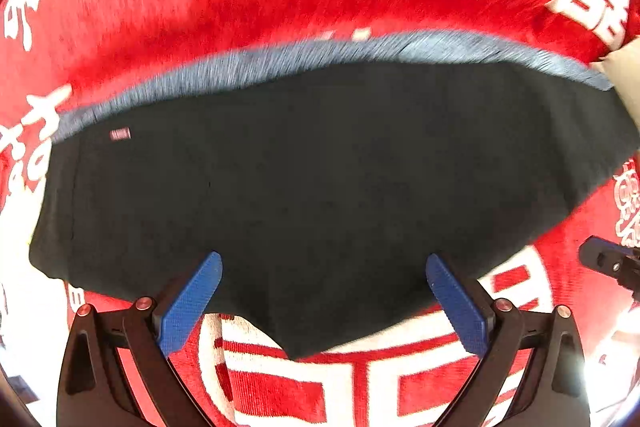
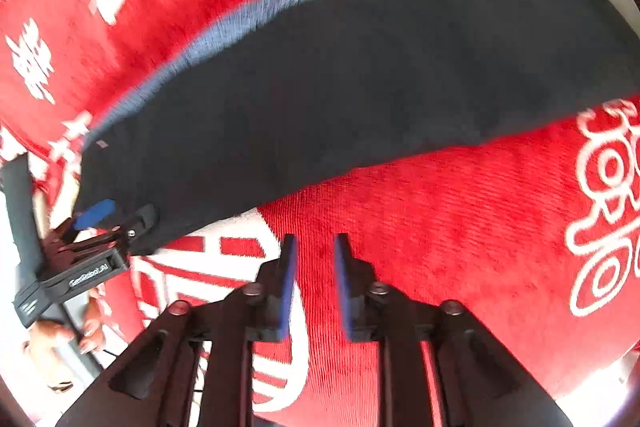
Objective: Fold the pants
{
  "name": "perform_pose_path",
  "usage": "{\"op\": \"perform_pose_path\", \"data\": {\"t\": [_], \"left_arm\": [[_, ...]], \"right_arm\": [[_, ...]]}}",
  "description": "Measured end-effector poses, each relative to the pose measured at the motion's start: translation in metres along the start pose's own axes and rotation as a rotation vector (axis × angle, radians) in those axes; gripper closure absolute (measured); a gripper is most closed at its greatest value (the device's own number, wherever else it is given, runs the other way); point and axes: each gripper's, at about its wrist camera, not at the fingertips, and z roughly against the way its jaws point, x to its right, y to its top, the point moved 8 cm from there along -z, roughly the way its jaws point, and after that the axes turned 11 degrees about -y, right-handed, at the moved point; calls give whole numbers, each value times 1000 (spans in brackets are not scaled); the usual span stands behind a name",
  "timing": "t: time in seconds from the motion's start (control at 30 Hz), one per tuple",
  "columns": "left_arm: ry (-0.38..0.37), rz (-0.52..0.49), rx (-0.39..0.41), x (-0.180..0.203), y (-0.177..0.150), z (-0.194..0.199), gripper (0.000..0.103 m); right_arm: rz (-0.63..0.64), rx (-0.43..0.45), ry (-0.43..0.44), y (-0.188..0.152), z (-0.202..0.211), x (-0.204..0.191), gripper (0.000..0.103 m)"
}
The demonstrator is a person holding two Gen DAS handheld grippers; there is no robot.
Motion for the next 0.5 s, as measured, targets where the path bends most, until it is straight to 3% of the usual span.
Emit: {"op": "perform_pose_path", "data": {"t": [0.03,0.1,0.47,0.5], "left_arm": [[-3,-14,12,8,3,5,0],[-23,-29,17,23,6,11,0],[-98,-60,26,125,47,0,0],[-98,-60,28,134,51,-2,0]], "right_arm": [[-16,29,-11,1,9,8,51],[-56,74,-42,5,23,26,42],[-194,111,-136,15,40,111,43],[-206,122,-143,19,42,120,47]]}}
